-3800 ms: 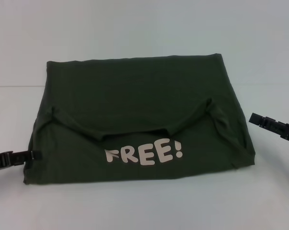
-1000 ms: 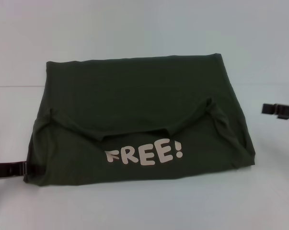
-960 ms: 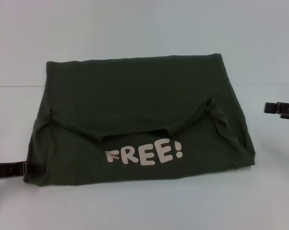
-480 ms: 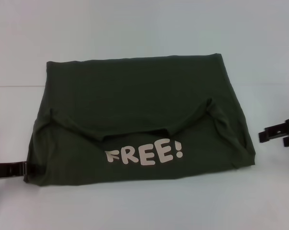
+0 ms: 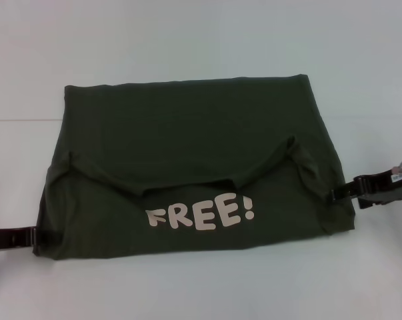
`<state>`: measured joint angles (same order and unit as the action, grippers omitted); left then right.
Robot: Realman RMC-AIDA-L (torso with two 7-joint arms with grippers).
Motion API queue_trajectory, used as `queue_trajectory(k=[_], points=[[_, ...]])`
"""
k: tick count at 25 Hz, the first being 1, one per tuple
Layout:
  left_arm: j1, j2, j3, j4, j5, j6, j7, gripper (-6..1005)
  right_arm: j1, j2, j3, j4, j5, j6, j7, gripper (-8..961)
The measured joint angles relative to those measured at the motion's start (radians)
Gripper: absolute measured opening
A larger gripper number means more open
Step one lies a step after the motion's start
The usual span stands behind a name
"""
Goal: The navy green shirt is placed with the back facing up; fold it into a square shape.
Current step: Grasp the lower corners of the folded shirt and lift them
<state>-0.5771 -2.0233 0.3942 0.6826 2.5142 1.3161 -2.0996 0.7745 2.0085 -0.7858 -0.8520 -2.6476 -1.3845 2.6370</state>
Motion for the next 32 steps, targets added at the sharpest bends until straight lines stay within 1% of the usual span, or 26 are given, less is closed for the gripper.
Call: queue_trajectory(k=[6, 12, 22, 32], points=[[-0.002, 0.0, 0.0, -0.004, 0.0, 0.0, 0.001, 45, 0.013, 0.019, -0.032, 0.064, 0.002, 0.08, -0.004, 864], [-0.004, 0.0, 0.0, -0.003, 0.0, 0.0, 0.001, 45, 0.011, 0.039, -0.04, 0.079, 0.002, 0.12, -0.013, 836], [-0.006, 0.0, 0.0, -0.004, 0.0, 0.0, 0.001, 46, 0.011, 0.042, -0.041, 0.111, 0.002, 0.146, -0.015, 790], [-0.007, 0.0, 0.0, -0.005, -0.003, -0.002, 0.001, 46, 0.01, 0.052, -0.033, 0.11, 0.002, 0.157, -0.015, 744]])
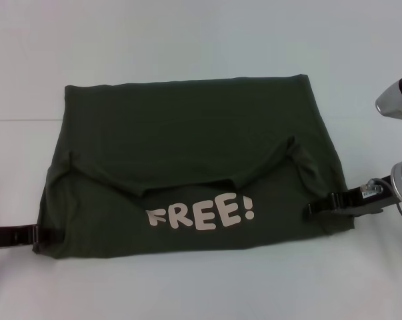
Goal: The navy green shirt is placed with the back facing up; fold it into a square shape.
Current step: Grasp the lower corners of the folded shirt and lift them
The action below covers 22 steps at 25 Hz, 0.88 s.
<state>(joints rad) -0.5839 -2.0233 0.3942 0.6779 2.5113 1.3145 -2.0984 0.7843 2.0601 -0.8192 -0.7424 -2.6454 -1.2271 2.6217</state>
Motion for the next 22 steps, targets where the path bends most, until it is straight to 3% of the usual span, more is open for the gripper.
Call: queue_trajectory(k=[5, 13, 22], points=[[0.0, 0.0, 0.0, 0.001, 0.0, 0.0, -0.001, 46, -0.006, 0.003, -0.001, -0.006, 0.002, 0.005, 0.0, 721], [-0.002, 0.0, 0.0, 0.002, 0.0, 0.002, -0.005, 45, -0.008, 0.002, 0.0, -0.001, 0.002, 0.013, -0.01, 484], [-0.002, 0.0, 0.0, 0.001, -0.001, 0.004, -0.009, 46, -0.008, 0.0, 0.001, -0.002, 0.002, 0.012, -0.011, 128]])
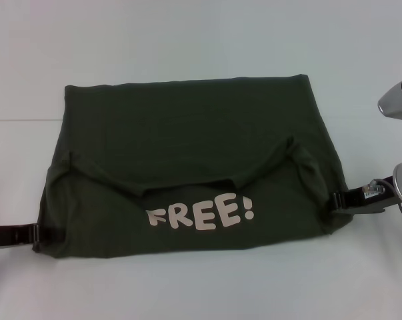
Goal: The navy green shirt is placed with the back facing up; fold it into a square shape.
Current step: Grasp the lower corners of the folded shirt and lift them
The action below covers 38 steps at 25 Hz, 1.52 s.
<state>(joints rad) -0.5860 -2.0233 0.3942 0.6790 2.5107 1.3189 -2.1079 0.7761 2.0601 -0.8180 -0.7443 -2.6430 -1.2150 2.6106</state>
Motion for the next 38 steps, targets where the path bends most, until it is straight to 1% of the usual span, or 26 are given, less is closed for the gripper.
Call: queue_trajectory(k=[2, 10, 16, 27, 35, 38], points=[[0.0, 0.0, 0.0, 0.0, -0.001, 0.001, -0.005, 46, 0.0, 0.0, 0.001, -0.001, 0.0, -0.001, 0.0, 39], [-0.003, 0.0, 0.0, 0.014, -0.002, 0.005, -0.01, 58, 0.0, 0.0, 0.001, -0.004, 0.0, -0.003, 0.0, 32], [0.002, -0.002, 0.0, 0.038, -0.003, 0.008, -0.006, 263, 0.002, 0.0, -0.001, -0.003, 0.0, -0.003, 0.0, 31], [0.0, -0.002, 0.01, 0.032, 0.003, -0.002, 0.002, 715, 0.003, 0.0, -0.003, -0.004, 0.0, 0.0, -0.001, 31], [-0.001, -0.008, 0.049, 0.029, 0.003, 0.002, 0.003, 828, 0.002, 0.0, -0.004, -0.004, 0.0, 0.0, -0.002, 32], [-0.002, -0.009, 0.053, 0.027, 0.0, 0.007, 0.002, 827, 0.001, 0.0, -0.004, -0.004, 0.0, 0.0, -0.003, 32]])
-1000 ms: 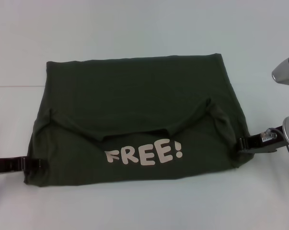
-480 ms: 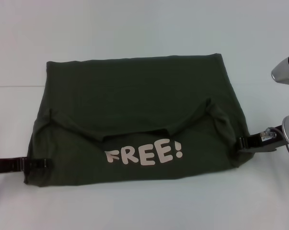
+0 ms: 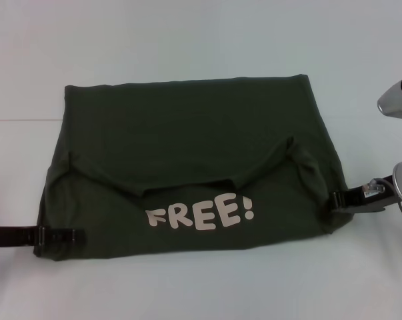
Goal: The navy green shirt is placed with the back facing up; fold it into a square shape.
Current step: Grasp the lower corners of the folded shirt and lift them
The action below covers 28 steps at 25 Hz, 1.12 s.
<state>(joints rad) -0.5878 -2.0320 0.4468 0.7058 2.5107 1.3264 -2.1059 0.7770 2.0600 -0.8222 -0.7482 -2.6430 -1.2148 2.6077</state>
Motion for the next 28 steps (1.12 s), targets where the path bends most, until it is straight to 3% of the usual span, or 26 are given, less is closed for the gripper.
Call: queue_trajectory(k=[13, 28], points=[[0.001, 0.0, -0.008, 0.002, 0.002, 0.0, -0.027, 805, -0.001, 0.0, 0.004, 0.005, 0.0, 0.0, -0.009, 32], [-0.001, 0.001, 0.002, 0.008, 0.03, -0.012, -0.036, 306, -0.004, 0.0, 0.005, 0.006, 0.0, -0.003, -0.011, 31]])
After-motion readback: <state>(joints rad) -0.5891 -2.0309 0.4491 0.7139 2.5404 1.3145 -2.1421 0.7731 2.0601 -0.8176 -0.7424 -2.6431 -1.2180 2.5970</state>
